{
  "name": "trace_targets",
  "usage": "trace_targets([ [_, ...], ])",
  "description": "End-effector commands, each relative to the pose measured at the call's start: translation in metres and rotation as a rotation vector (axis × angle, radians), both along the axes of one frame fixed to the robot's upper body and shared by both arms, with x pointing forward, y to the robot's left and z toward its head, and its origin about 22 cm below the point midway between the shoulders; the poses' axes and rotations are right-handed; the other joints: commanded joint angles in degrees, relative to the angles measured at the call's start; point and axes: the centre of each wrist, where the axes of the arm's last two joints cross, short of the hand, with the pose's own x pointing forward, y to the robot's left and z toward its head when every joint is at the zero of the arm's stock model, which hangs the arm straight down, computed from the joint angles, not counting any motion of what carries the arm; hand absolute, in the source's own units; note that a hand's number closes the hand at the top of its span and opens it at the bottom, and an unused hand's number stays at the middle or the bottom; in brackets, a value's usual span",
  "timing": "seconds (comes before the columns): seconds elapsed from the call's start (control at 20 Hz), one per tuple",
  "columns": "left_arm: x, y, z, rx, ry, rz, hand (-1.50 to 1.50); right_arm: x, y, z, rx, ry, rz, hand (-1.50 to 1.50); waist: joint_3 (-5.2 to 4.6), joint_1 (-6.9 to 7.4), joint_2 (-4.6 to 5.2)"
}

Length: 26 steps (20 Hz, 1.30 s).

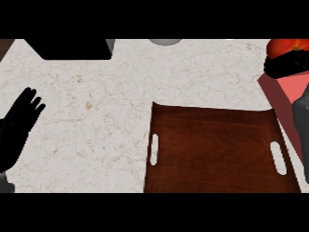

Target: Pick the tomato from the tray and place it in the cardboard box

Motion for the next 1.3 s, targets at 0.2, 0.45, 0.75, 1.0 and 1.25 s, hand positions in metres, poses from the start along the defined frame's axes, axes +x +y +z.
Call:
trace_targets([
  [0.2,0.002,0.008,0.004,0.006,0.01,-0.005,0.0,-0.008,-0.067,0.0,-0.026,0.063,-0.174,1.5,0.05,-0.02,0.14],
  [0.45,0.008,0.004,-0.004,-0.013,-0.009,-0.003,0.0,-0.005,-0.111,0.006,-0.021,0.066,-0.158,1.5,0.04,0.13,0.24],
  [0.75,0.009,0.009,-0.003,-0.016,0.011,0.001,0.0,0.008,-0.15,-0.043,-0.001,0.061,-0.14,1.5,0.06,0.4,0.33],
  [1.0,0.008,-0.002,-0.009,-0.002,0.003,0.011,0.0,0.007,-0.18,-0.069,0.039,0.079,-0.133,1.5,0.06,0.33,0.3],
  [1.25,-0.007,0.011,-0.011,-0.015,-0.002,-0.013,0.0,0.02,-0.198,-0.109,0.226,0.21,-0.132,1.5,0.06,0.71,0.36],
])
